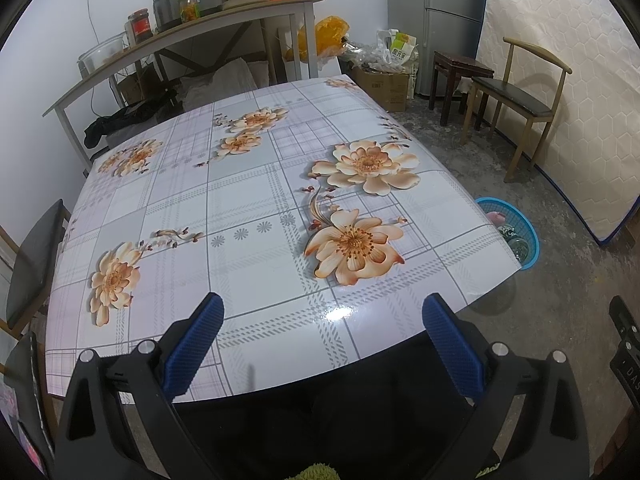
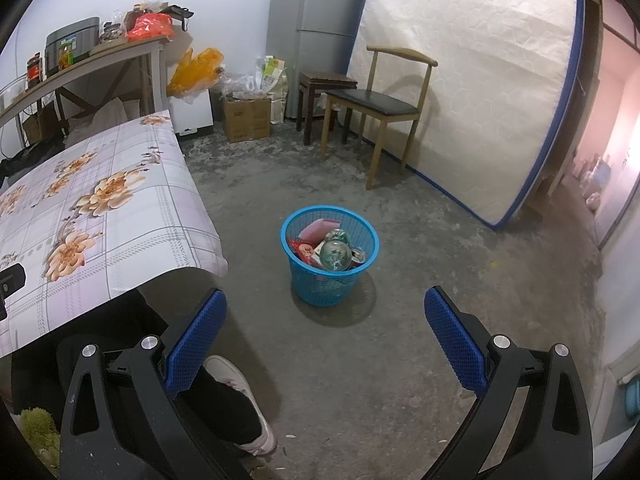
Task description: Collect trash
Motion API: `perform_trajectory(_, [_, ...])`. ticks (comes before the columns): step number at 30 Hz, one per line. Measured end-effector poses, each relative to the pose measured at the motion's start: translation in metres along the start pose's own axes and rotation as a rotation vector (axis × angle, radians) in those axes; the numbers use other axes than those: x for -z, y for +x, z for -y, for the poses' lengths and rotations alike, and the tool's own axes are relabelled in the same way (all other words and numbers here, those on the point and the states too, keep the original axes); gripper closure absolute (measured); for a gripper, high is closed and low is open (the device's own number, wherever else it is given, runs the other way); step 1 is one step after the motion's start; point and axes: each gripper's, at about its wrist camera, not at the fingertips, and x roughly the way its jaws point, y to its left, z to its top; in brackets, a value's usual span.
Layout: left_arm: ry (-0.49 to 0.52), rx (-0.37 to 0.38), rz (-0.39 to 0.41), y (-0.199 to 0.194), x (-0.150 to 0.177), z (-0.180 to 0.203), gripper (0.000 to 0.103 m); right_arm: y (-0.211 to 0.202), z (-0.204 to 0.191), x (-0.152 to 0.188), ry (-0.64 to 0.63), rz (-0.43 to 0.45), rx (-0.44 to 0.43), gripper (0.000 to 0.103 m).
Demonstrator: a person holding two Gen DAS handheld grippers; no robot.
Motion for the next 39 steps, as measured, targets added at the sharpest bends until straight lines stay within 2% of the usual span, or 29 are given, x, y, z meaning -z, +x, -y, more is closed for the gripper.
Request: perform_trajectory(39, [-0.003, 0.006, -0.006, -0.0012, 0.0032, -0.0004, 0.006, -0.0015, 0.0018, 0.0003, -0.001, 0.002, 0.004, 0.008])
